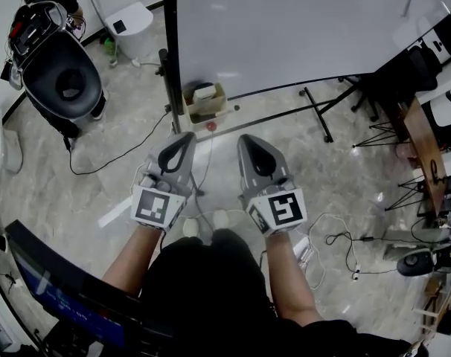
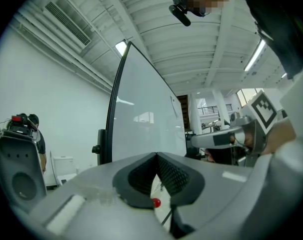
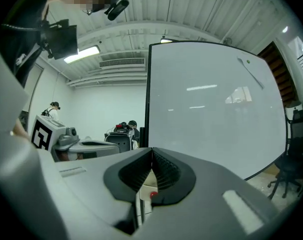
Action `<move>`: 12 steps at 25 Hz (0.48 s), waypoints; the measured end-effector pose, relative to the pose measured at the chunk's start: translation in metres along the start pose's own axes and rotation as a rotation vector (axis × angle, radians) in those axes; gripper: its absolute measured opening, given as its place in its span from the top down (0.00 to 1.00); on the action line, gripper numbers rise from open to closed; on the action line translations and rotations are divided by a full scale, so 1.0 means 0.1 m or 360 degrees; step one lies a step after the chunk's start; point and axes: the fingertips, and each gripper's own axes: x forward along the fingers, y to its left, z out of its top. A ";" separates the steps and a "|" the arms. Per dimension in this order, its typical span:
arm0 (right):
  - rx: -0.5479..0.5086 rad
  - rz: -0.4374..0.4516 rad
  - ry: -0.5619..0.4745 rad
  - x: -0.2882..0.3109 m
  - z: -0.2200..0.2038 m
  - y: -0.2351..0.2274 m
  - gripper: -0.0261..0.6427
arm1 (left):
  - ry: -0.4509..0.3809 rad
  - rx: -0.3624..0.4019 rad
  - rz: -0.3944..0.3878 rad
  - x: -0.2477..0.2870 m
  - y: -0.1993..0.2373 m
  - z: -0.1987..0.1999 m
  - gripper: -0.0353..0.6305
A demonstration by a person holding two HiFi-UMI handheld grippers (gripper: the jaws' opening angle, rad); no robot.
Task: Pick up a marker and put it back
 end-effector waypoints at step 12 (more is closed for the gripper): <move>0.0017 0.0076 0.0096 0.38 -0.39 -0.39 0.90 | 0.0079 0.0007 0.0097 0.38 -0.14 -0.20 0.94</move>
